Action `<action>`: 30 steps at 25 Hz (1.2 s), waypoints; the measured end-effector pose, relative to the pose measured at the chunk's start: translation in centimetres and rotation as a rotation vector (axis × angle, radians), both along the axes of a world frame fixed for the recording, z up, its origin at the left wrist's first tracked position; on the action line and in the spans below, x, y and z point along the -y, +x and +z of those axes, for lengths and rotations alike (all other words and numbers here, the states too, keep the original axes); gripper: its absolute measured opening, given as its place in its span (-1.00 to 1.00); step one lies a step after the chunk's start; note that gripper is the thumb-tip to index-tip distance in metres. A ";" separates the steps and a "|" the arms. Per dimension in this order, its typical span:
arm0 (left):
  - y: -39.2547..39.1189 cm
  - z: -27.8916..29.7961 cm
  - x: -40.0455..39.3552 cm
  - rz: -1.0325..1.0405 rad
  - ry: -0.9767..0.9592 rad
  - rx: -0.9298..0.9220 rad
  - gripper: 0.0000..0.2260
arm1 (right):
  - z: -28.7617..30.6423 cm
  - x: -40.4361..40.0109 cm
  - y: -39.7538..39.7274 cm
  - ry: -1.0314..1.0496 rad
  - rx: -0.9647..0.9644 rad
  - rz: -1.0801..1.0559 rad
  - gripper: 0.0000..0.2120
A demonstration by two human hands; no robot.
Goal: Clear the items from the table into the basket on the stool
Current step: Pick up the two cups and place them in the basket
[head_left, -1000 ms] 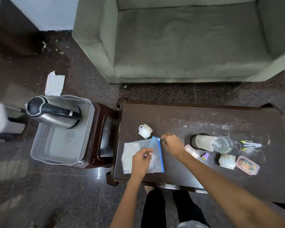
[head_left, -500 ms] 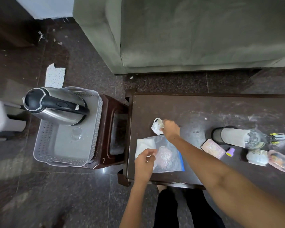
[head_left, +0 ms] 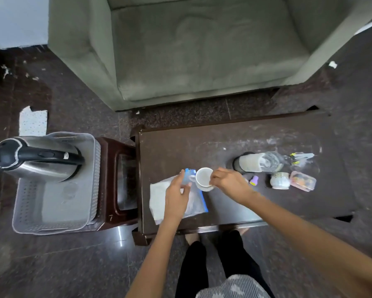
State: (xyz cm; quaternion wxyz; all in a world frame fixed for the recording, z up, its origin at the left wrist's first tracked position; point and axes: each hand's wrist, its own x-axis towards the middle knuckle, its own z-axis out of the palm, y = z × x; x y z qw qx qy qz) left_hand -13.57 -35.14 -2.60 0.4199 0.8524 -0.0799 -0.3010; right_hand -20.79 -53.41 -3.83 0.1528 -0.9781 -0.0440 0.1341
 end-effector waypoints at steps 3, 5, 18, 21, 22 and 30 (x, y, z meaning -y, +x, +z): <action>-2.2 -0.1 3.5 -0.168 -0.005 -0.040 -0.69 | 2.2 2.7 -4.6 -0.047 0.056 -0.013 -0.67; -3.9 -0.4 5.9 -0.235 -0.013 -0.032 -0.78 | 2.3 4.9 -7.9 -0.021 0.113 -0.060 -0.71; -13.6 -0.7 20.2 -0.348 0.015 0.080 -0.96 | 0.4 17.0 -20.7 0.103 0.162 -0.656 -0.88; -14.9 -1.7 21.2 -0.233 0.049 0.101 -0.94 | -2.0 19.8 -20.7 0.120 -0.007 -0.708 -0.87; -15.1 -1.9 21.4 -0.193 0.061 0.104 -0.94 | -3.0 20.5 -20.2 0.124 -0.072 -0.708 -0.84; -15.6 -4.0 21.3 0.051 0.094 0.073 -0.87 | -10.8 23.3 -15.4 0.048 -0.482 -0.583 -0.42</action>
